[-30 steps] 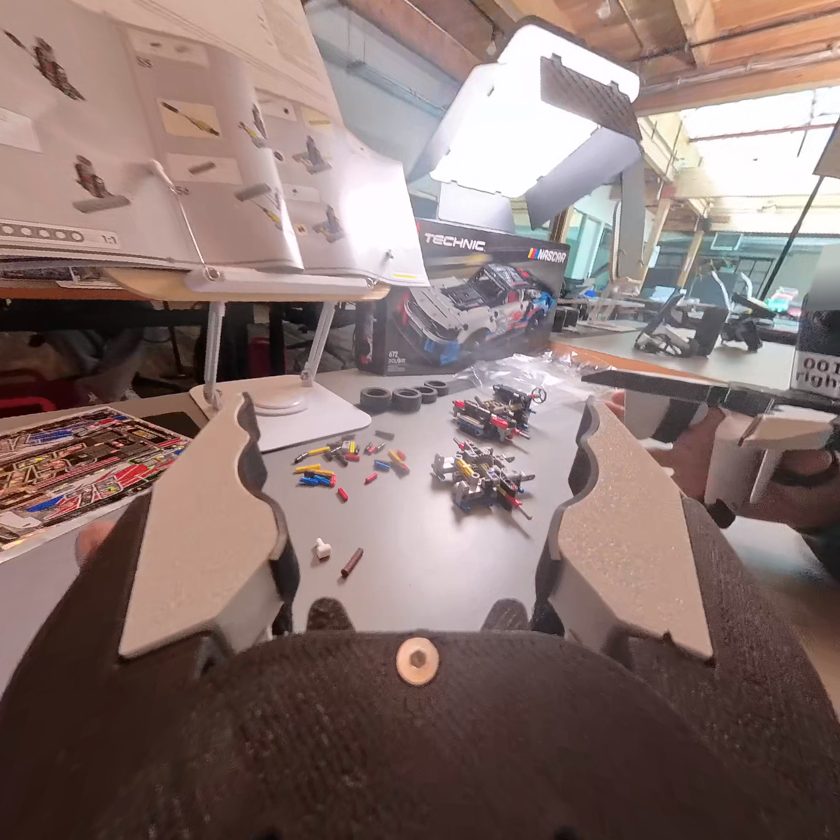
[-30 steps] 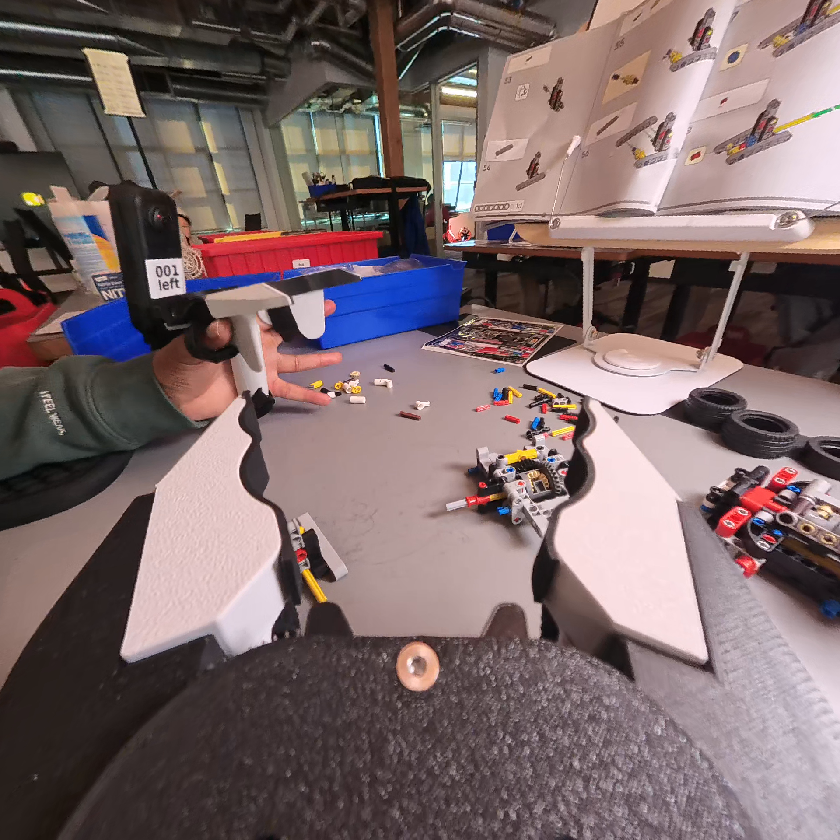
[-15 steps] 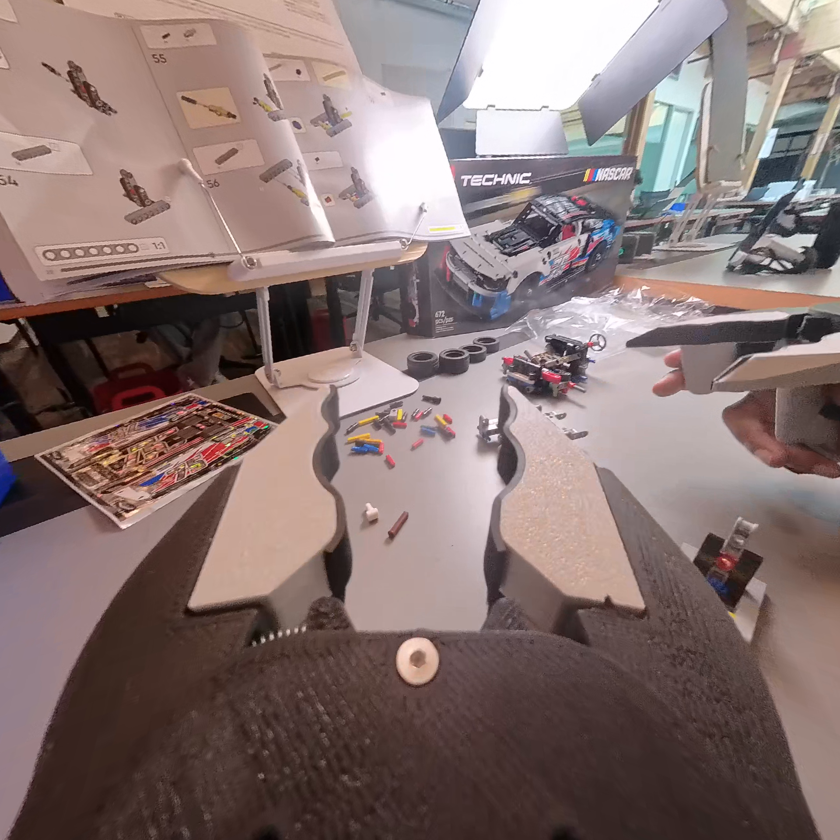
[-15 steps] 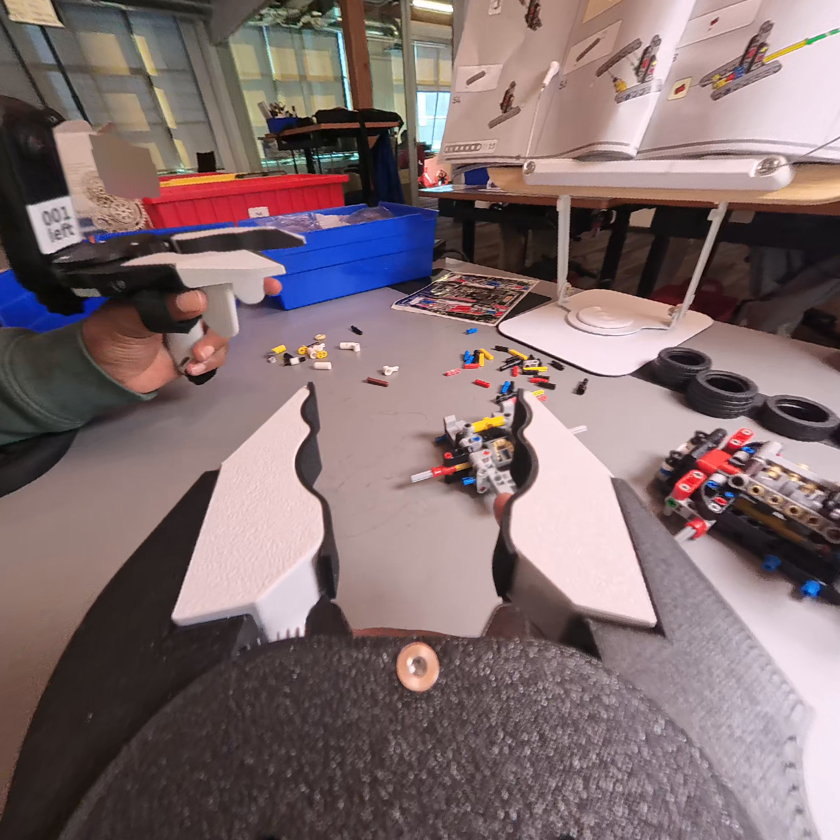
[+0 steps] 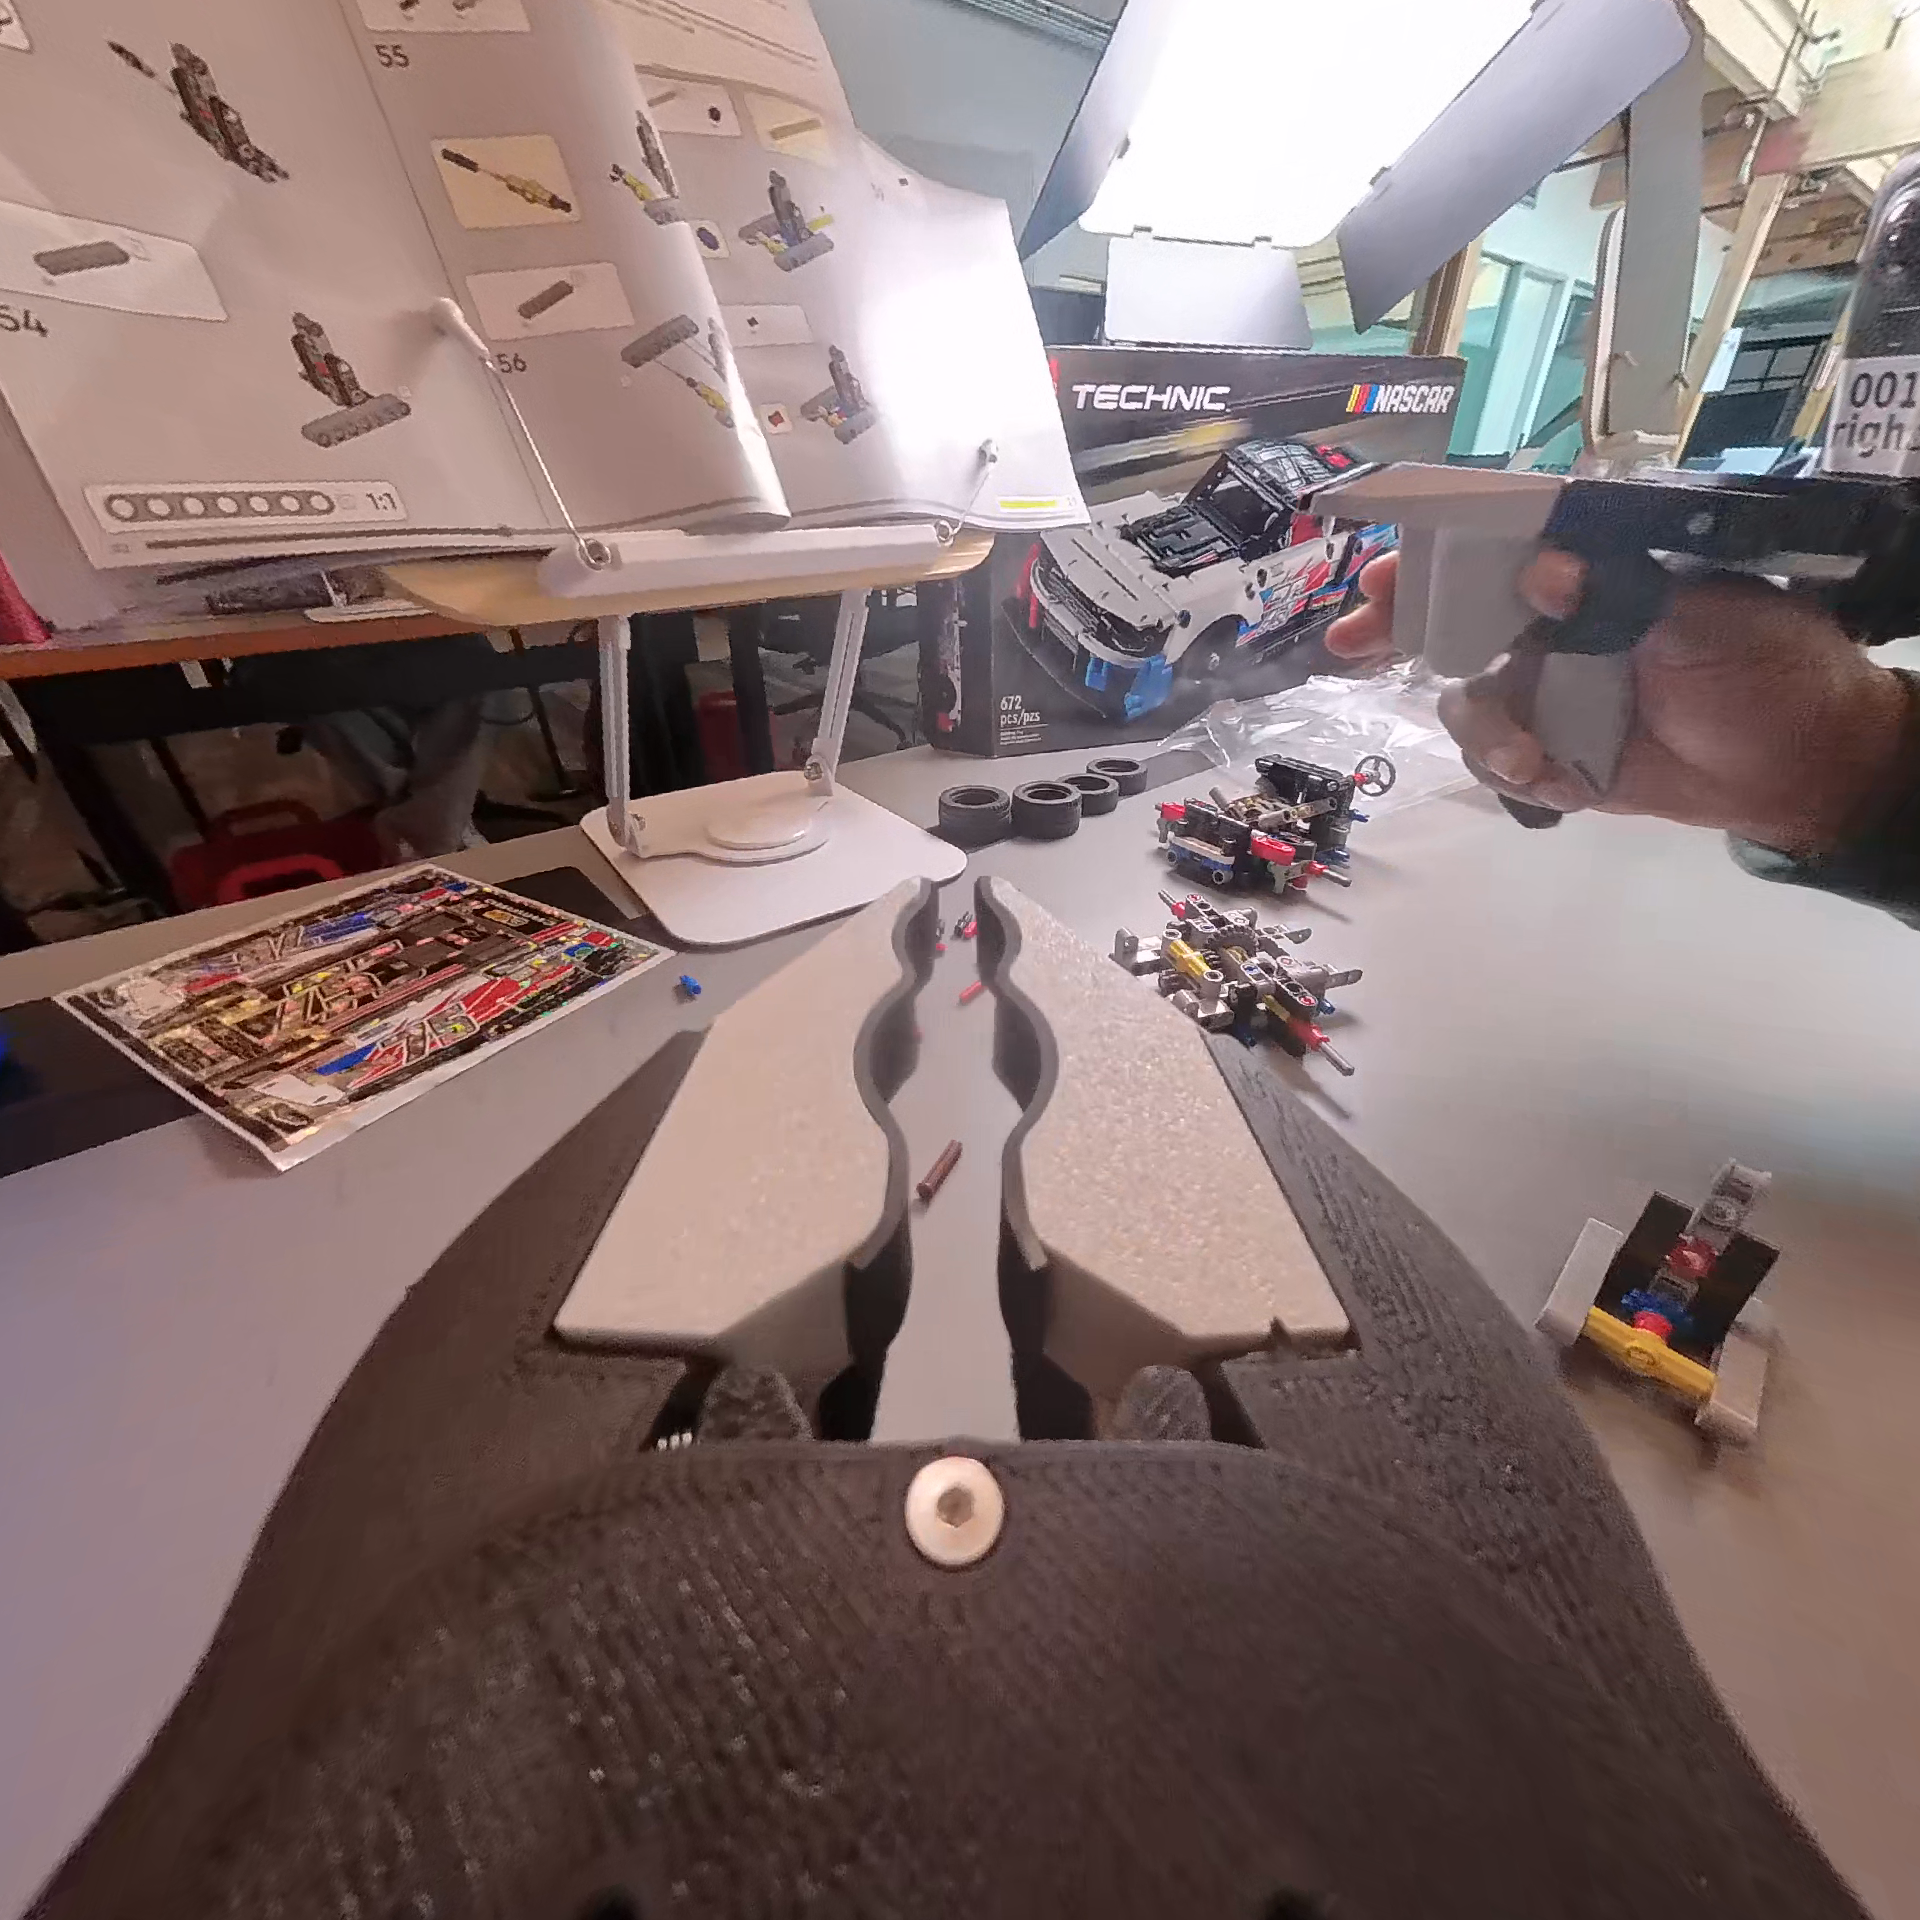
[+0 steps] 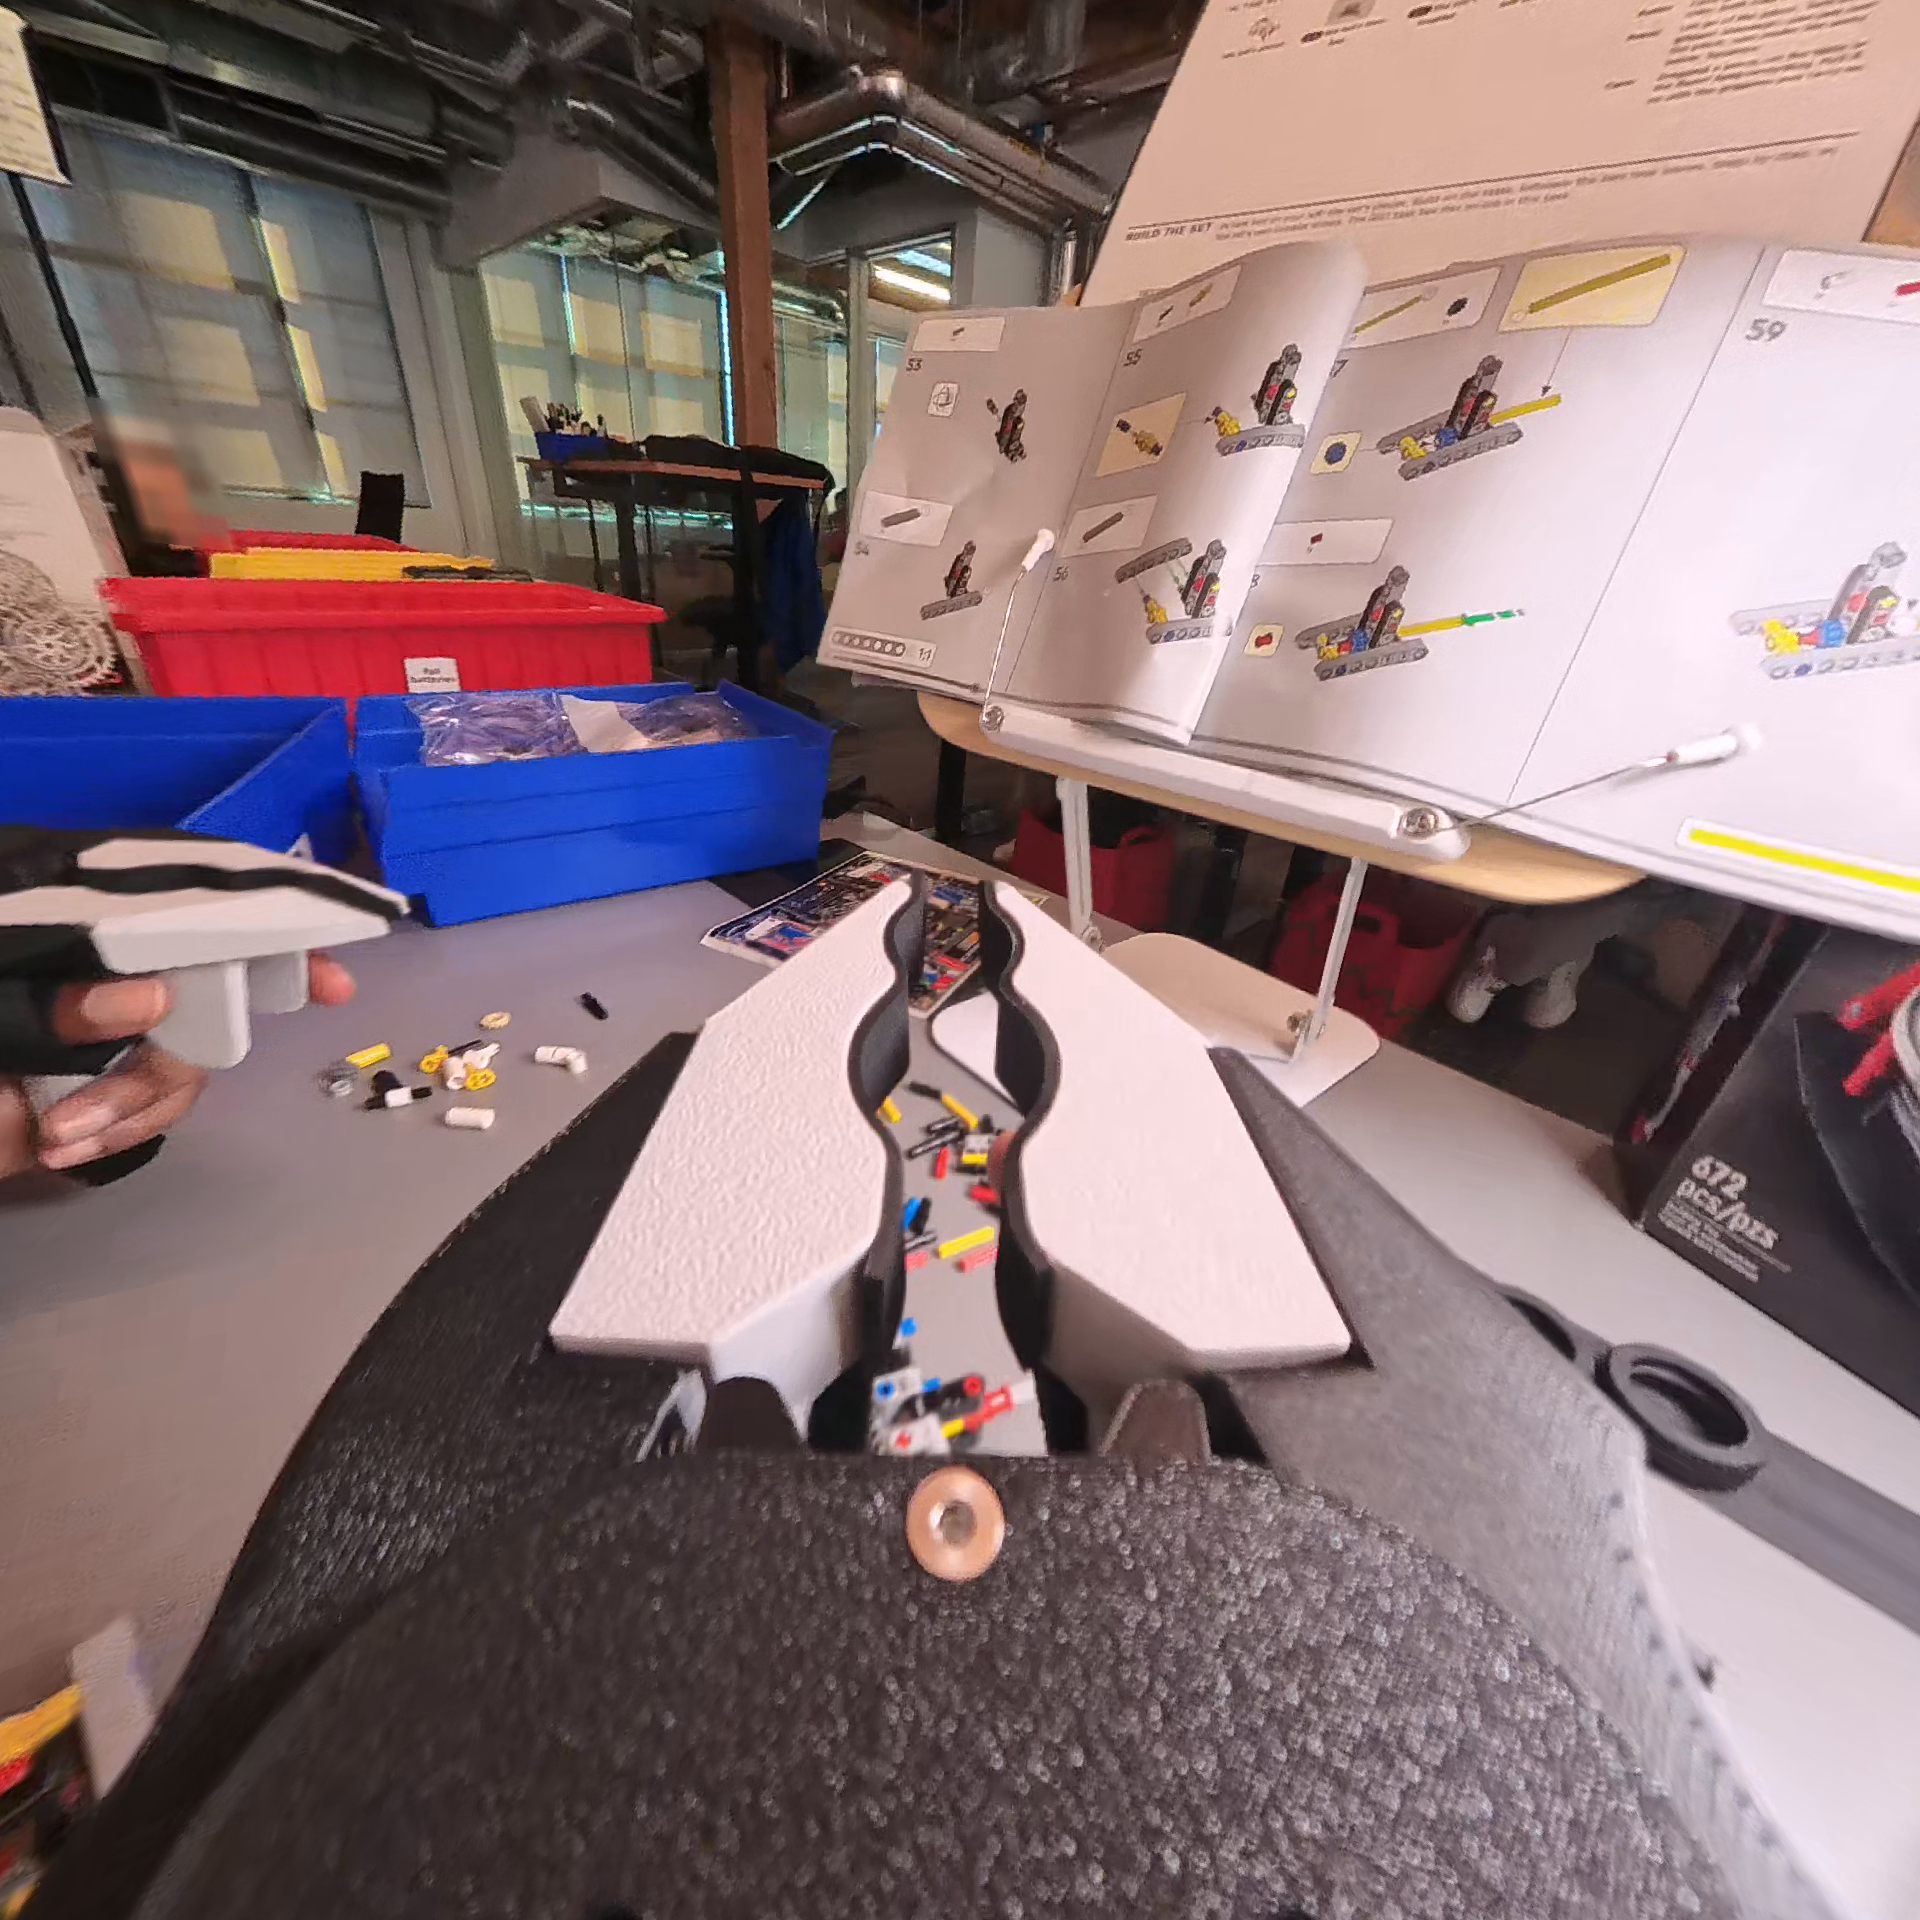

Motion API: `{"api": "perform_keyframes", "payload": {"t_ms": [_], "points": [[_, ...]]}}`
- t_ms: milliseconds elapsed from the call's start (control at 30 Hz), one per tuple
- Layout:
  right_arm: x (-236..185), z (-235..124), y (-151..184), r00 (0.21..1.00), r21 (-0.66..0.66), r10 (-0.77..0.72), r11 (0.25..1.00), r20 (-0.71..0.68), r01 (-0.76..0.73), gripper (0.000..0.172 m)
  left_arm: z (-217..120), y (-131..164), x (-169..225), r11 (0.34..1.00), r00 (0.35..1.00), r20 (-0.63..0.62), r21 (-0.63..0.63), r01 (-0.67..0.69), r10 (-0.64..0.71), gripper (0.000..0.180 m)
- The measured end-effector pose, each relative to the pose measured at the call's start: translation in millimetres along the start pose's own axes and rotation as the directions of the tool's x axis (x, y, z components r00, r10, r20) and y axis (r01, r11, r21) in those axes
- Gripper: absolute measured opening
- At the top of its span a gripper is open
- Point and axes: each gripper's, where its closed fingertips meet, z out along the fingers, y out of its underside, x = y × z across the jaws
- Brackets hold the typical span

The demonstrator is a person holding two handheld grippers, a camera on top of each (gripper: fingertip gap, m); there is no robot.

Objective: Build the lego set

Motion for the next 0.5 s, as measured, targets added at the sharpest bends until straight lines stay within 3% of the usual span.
{"api": "perform_keyframes", "payload": {"t_ms": [133,333,500], "points": [[12.4,35.4,-16.6,0.997,0.007,-0.076,0.997,0.008,0.076,0.002,0.1,3.8,-6.4,0.999,0.999,-0.004,-0.012,0.053,-0.053,0.017],[50.0,105.7,-50.1,0.984,0.004,-0.170,0.985,-0.049,0.171,0.000,2.0,9.5,-4.6,0.999,0.999,-0.013,-0.037,0.032,-0.033,0.015],[90.0,159.0,-57.4,0.977,-0.066,-0.189,0.981,-0.096,0.183,0.000,3.8,12.9,2.2,0.998,0.999,-0.029,-0.057,0.012,-0.014,0.014]]}}
